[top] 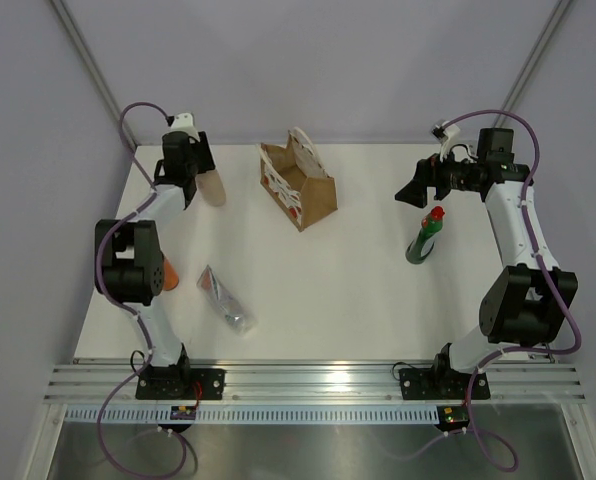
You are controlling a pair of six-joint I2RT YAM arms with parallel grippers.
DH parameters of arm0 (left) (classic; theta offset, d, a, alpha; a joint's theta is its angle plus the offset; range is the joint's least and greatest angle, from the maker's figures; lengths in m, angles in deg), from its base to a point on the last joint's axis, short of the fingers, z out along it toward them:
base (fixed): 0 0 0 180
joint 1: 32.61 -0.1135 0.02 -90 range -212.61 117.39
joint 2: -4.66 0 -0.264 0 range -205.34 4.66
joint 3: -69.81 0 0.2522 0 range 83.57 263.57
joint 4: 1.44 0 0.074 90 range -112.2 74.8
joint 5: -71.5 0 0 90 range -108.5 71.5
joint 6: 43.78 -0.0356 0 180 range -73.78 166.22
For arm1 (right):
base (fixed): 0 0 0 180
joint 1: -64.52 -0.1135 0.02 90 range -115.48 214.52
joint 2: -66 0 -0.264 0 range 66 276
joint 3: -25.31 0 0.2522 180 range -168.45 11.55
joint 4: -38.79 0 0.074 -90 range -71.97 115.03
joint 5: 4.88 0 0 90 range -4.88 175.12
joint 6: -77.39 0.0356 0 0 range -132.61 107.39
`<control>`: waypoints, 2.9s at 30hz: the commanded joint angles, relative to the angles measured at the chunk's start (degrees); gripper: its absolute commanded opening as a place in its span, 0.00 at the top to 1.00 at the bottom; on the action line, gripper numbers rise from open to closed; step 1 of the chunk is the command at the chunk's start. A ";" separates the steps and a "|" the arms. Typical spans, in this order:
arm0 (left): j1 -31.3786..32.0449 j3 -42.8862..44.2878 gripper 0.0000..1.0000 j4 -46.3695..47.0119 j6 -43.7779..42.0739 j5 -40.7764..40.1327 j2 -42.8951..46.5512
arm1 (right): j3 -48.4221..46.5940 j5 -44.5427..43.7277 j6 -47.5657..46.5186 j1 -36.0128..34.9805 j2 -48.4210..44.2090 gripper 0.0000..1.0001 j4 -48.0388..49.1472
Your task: Place the personal care products into the canvas bag
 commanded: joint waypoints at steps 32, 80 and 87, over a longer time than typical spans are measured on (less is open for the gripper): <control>17.75 26.65 1.00 0.42 -1.12 4.72 13.44 | 5.15 2.89 1.49 -0.06 -7.68 0.00 1.27; 19.51 37.29 1.00 23.63 4.08 -10.84 -18.91 | 8.92 5.17 0.53 0.03 -7.24 0.00 0.65; 18.90 42.47 1.00 22.32 0.21 -10.31 -22.33 | 8.66 5.88 1.23 0.03 -6.71 0.00 0.83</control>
